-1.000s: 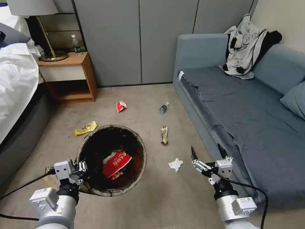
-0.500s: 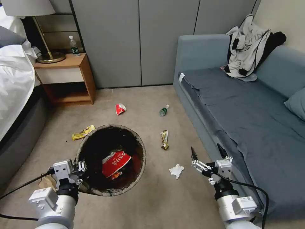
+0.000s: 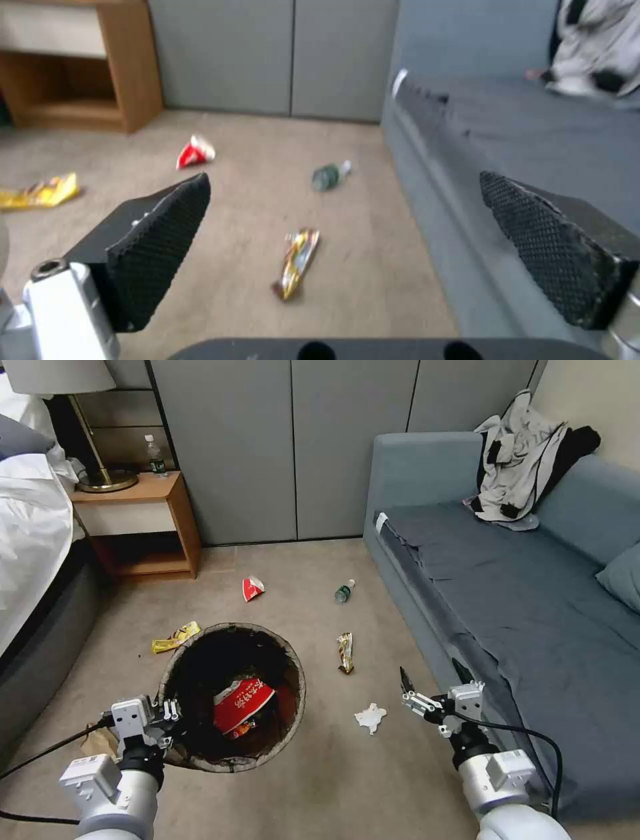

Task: Pick up the trash bin, then pick up the garbage from the floor and place it into the trash bin.

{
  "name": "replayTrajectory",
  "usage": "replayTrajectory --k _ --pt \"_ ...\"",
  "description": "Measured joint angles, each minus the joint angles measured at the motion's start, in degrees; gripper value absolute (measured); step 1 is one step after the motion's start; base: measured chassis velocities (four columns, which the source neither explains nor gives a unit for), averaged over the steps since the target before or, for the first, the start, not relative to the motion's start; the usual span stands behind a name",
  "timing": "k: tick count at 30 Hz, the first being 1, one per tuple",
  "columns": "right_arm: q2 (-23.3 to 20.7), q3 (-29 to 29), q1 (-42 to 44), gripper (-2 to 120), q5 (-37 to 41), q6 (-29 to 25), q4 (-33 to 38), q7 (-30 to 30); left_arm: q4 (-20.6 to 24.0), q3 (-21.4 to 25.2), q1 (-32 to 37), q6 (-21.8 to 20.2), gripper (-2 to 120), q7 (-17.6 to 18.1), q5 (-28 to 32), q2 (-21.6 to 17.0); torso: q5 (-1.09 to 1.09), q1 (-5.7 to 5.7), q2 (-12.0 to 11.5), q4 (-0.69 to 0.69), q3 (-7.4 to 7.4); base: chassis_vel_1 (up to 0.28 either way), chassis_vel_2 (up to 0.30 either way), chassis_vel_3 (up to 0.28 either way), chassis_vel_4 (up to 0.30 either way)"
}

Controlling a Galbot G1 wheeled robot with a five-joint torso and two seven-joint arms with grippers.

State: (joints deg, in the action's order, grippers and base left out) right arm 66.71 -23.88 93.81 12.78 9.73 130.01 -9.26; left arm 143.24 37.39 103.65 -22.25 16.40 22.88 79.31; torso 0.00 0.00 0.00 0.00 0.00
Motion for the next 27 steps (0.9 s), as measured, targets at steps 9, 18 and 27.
replayTrajectory --k 9,18,27 --pt "-5.11 3.14 -7.65 100 6.42 5.05 -6.15 0.98 0.0 0.39 0.33 -0.13 3 0.04 0.06 -0.22 0.0 0.0 0.0 0.0 0.0 0.0 0.0 0.0 0.0" --pt "-8.93 10.22 -17.02 100 13.24 8.82 -14.98 2.59 0.0 0.36 0.81 -0.14 3 0.09 0.06 -0.25 0.0 0.0 0.0 0.01 0.0 0.0 0.0 0.0 0.0" --pt "-11.26 17.32 -27.03 100 21.12 11.95 -24.68 3.04 0.0 0.5 1.21 -0.2 3 0.14 0.17 -0.43 0.0 0.0 0.0 0.0 0.0 0.0 0.0 0.0 0.0"
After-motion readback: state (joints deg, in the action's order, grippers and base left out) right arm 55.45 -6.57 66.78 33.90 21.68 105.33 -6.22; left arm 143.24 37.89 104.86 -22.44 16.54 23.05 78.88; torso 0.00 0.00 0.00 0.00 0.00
